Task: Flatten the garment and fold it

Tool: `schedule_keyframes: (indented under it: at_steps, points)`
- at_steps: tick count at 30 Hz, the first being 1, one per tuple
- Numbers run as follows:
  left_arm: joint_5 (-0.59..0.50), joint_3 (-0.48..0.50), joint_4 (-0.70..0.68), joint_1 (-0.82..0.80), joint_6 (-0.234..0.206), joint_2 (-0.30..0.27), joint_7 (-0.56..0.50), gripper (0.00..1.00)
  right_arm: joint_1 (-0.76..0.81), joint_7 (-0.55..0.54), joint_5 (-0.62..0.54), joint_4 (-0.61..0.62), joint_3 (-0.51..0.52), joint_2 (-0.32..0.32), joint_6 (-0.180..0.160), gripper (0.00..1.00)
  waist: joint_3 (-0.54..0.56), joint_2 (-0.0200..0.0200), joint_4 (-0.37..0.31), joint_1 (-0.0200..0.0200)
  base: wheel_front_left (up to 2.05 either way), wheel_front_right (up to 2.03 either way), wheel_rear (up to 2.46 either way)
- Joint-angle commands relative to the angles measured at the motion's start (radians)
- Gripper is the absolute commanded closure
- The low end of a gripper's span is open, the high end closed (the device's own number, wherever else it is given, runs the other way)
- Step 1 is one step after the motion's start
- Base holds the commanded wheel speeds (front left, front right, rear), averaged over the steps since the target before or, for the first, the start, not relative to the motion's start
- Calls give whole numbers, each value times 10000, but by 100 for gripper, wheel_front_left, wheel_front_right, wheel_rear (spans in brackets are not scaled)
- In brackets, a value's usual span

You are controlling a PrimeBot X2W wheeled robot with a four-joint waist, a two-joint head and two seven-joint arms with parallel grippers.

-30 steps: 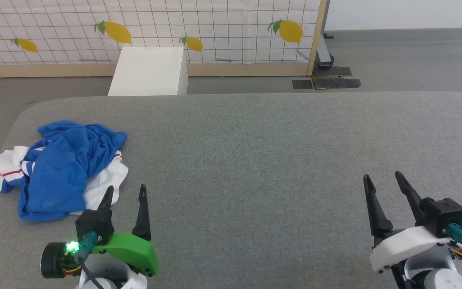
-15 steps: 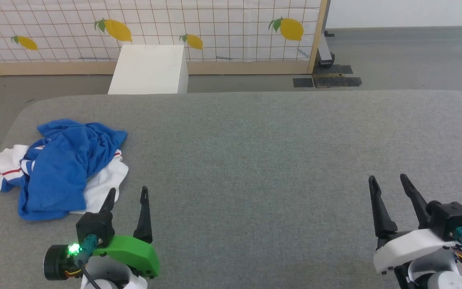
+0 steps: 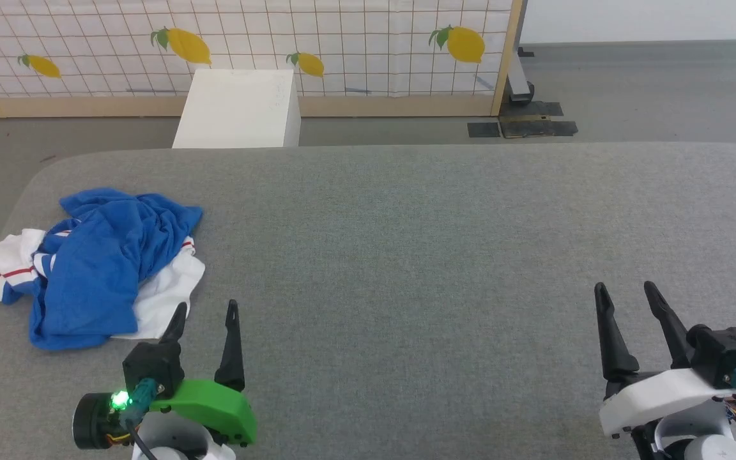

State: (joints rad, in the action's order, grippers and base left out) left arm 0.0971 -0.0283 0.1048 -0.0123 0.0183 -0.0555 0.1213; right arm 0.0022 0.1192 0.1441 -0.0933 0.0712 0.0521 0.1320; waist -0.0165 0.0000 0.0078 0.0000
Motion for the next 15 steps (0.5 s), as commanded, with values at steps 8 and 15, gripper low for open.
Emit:
schedule_keyframes:
  at_steps: [8,15]
  points:
    - [164,-40,196,-128,119,30,265,0,201,280,257,-191,76,-10,-7,0,-30,0,19,0,0,0,0]
    - [252,-97,344,-139,163,33,410,0,260,426,398,-327,128,-11,-8,0,-36,0,36,0,0,0,0]
